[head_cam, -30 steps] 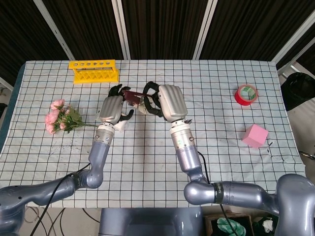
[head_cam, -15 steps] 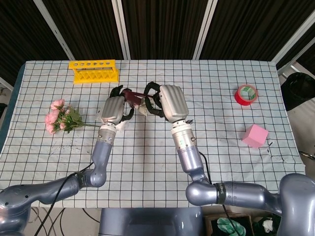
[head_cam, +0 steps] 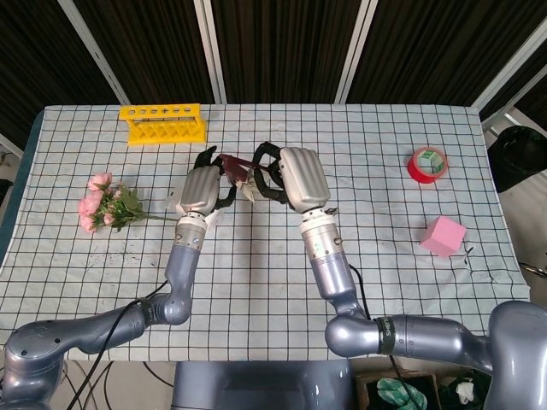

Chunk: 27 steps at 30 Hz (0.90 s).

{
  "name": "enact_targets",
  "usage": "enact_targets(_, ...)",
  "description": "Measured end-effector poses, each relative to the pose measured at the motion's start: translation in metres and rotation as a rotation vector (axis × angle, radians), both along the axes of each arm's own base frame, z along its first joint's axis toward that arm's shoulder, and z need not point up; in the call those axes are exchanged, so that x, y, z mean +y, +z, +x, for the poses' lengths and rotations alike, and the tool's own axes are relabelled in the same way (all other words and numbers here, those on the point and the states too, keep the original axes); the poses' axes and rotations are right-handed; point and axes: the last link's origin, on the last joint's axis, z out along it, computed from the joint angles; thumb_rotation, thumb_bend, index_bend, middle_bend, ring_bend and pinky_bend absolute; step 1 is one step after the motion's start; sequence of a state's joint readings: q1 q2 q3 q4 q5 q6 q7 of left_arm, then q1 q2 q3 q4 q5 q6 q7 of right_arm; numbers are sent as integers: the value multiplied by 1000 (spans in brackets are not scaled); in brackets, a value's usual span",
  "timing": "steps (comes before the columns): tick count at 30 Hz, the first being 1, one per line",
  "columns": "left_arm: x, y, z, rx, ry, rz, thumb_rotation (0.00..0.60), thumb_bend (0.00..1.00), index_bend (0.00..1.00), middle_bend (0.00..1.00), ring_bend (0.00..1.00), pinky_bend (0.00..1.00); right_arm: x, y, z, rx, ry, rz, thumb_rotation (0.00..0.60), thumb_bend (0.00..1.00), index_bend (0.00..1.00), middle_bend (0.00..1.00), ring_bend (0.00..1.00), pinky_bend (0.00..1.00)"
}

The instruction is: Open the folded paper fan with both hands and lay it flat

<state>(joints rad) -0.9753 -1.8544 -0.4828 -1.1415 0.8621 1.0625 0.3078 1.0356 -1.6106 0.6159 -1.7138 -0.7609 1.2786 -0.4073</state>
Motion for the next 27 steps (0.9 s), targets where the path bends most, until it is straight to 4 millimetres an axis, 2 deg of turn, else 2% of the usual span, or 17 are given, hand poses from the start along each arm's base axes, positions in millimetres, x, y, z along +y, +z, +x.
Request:
enact_targets(12, -1, 18, -19, 8, 17, 23, 600, 448, 649, 252, 0, 75, -8, 2, -22, 70, -24, -42, 600, 611, 900, 983, 1000, 960)
enact_targets(27, 4, 63, -25, 25, 1, 84, 600, 448, 651, 253, 0, 75, -21, 23, -78, 186, -102, -142, 600, 611, 900, 983, 1000, 960)
